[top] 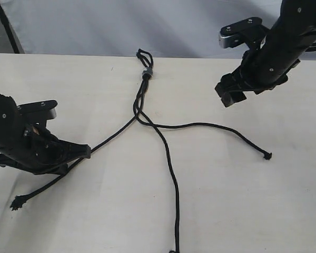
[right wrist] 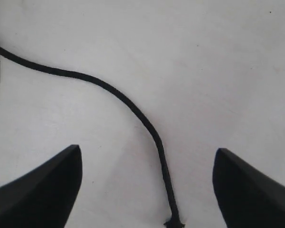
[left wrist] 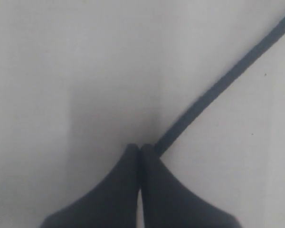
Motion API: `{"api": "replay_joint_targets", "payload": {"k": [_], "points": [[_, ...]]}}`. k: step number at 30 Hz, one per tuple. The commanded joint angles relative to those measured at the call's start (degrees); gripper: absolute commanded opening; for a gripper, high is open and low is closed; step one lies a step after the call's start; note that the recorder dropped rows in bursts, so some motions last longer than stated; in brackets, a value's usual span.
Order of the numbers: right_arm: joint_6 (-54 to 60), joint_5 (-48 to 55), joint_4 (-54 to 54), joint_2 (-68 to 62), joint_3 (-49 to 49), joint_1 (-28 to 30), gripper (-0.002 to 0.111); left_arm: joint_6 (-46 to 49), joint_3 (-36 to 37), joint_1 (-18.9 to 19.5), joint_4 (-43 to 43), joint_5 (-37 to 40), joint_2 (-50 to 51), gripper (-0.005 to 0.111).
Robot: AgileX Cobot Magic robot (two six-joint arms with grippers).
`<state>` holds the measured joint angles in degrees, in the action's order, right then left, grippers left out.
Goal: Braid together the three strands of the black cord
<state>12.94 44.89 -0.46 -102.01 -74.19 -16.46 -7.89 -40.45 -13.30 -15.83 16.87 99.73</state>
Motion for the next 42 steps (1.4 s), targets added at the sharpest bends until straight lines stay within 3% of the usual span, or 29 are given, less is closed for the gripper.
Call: {"api": "replay_joint_targets", "payload": {"k": [1, 8, 10, 13, 14, 16, 18, 21, 25, 26, 29, 31, 35, 39, 42], "points": [[1.7, -2.9, 0.5, 0.6, 2.7, 0.2, 0.072, 0.4, 0.6, -0.2, 0.8, 1.0, 1.5, 0.000], [4.0, -13.1, 0.0, 0.6, 7.8, 0.3, 0.072, 0.4, 0.6, -0.2, 2.6, 2.1, 1.5, 0.000], [4.8, -14.3, 0.0, 0.6, 8.4, 0.3, 0.072, 0.4, 0.6, -0.2, 3.7, 3.0, 1.5, 0.008], [5.0, -16.8, 0.0, 0.7, 8.8, 0.3, 0.072, 0.4, 0.6, -0.2, 3.8, 3.4, 1.5, 0.032], [5.0, -17.6, 0.0, 0.9, 8.8, 0.3, 0.072, 0.4, 0.3, -0.2, 3.8, 4.0, 1.5, 0.049], [5.0, -17.5, 0.0, 1.9, 8.8, 0.3, 0.072, 0.4, -2.5, -0.2, 3.8, 8.1, 1.2, 0.068], [5.5, -16.8, 0.0, 3.5, 9.0, 0.3, 0.072, 1.5, -6.5, -0.2, 3.3, 13.0, -0.6, 0.074], [5.5, -16.2, 0.0, 6.4, 9.0, 0.3, 0.072, 2.6, -11.5, -2.8, 2.3, 15.9, -6.0, 0.074], [4.9, -17.8, -2.4, 7.7, 9.0, 0.9, 0.072, 12.6, -14.8, -15.9, -5.0, 12.4, -8.2, 0.074], [4.3, -17.8, -2.4, 7.7, 9.0, 1.4, 0.072, 12.7, -14.9, -20.1, -5.0, 9.5, -6.9, 0.074], [4.3, -20.3, -2.4, 7.7, 10.4, 4.9, 0.072, 12.7, -14.9, -27.5, -5.0, 3.7, -1.3, 0.074], [4.1, -21.9, -1.8, 7.7, 11.5, 7.1, 0.072, 12.7, -15.6, -29.6, -4.2, 2.3, 1.6, 0.074], [4.3, -24.0, 0.5, 7.7, 12.8, 10.2, 0.072, 12.7, -19.7, -30.3, -3.3, 7.2, 6.7, 0.074], [4.3, -24.9, 0.5, 7.7, 13.0, 10.5, 0.072, 12.7, -24.6, -30.7, -2.4, 12.1, 10.5, 0.074], [4.4, -25.1, 0.5, 7.7, 13.0, 10.4, 0.072, 12.5, -27.3, -33.3, 1.5, 13.4, 13.4, 0.074]]}}
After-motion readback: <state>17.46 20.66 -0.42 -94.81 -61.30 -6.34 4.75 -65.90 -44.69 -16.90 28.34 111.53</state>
